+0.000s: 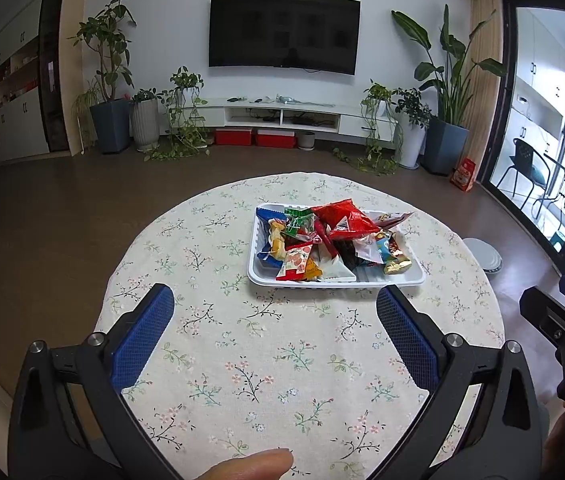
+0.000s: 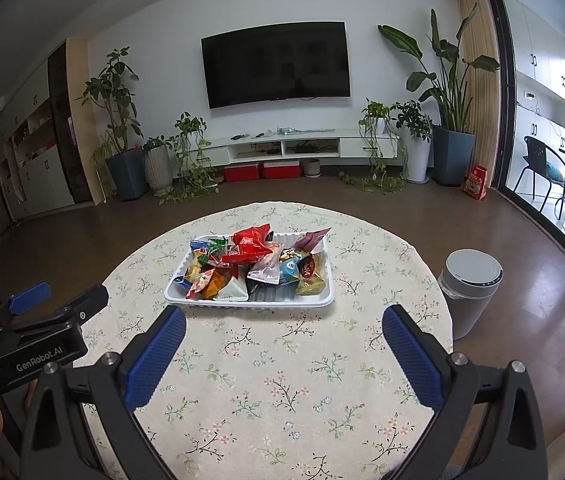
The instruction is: Organize snacks
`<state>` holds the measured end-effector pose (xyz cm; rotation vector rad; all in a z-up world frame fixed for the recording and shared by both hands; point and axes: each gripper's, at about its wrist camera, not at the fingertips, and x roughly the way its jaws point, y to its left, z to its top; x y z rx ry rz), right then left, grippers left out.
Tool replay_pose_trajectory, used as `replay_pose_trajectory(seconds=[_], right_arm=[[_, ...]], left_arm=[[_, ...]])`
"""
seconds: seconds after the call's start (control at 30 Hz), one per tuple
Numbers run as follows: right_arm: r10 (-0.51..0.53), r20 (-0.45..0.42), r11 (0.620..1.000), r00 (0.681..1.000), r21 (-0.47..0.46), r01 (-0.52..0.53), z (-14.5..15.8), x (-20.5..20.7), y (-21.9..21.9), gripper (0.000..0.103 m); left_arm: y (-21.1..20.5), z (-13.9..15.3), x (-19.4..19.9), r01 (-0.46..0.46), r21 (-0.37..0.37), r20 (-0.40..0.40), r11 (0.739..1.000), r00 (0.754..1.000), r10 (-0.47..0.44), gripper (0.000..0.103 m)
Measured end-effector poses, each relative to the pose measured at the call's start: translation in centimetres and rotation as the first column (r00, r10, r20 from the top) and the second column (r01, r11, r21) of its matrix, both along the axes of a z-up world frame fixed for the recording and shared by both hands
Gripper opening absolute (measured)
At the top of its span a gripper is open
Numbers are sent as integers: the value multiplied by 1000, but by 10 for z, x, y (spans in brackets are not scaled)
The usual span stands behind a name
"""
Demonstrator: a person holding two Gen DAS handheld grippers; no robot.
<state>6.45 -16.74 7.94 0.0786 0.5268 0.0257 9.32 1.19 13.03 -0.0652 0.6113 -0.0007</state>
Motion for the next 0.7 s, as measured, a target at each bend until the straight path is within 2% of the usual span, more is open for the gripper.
replay_pose_trajectory(seconds=[0.7], right_arm=[[-1, -6, 1000, 1000, -2, 1, -2, 0, -1, 101]], left_arm=[[-1, -4, 3, 2, 4, -9, 1000, 1000, -2, 103]])
